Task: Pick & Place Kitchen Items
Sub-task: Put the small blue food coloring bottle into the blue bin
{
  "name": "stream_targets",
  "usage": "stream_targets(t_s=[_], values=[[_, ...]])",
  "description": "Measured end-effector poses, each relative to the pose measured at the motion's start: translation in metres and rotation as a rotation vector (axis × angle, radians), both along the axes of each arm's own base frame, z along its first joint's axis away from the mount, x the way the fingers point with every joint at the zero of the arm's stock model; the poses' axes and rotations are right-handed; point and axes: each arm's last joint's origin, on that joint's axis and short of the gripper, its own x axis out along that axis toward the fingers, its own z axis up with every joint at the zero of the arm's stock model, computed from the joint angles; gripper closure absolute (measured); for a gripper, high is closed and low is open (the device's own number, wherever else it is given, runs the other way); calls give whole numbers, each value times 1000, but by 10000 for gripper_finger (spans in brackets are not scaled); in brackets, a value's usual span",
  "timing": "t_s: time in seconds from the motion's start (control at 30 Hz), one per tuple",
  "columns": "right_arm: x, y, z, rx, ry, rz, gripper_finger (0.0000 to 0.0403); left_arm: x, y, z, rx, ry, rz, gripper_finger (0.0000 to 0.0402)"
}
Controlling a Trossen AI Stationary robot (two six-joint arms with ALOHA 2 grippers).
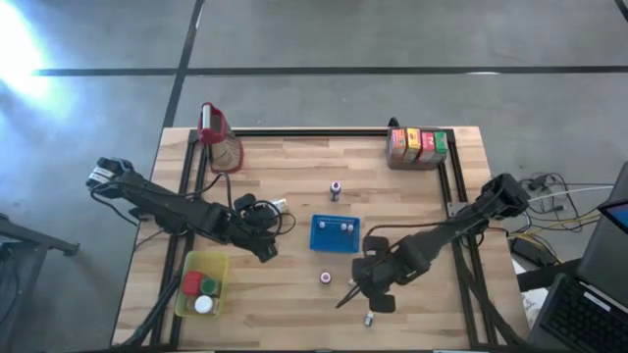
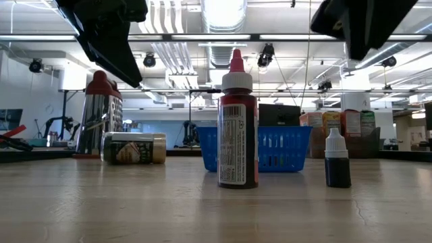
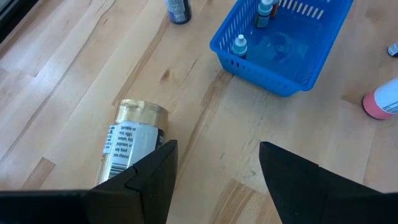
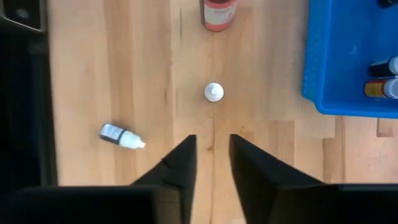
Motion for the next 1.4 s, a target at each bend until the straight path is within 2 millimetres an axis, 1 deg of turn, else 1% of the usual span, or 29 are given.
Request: stream_targets(t_s=[0.1,0.2,0.27,0.37,0.53,0.7,1.07,1.23,1.4], values=[[8,1,-9,-2,1,-6,263,0,0,0,0,0,0,170],[14,4,-16,-2,-13,11,233,0,0,0,0,0,0,170],[16,5,-20,-9,-16,15,220,0,0,0,0,0,0,170],[19,5,-28,-37,-4,9,212,0,0,0,-2,-5,0,170],[25,5,-37,-49,7,10,220,0,0,0,-2,-5,0,170],[30,6,-51,-70,30,28,233,1,0,0,-2,-6,0,170],[38,9,-73,-89,66,44,221,1,0,0,-4,-9,0,170],[39,10,-81,-98,82,46,236,1,0,1,-4,-11,0,170],[40,9,-81,-98,82,44,258,1,0,1,-4,-10,0,170]])
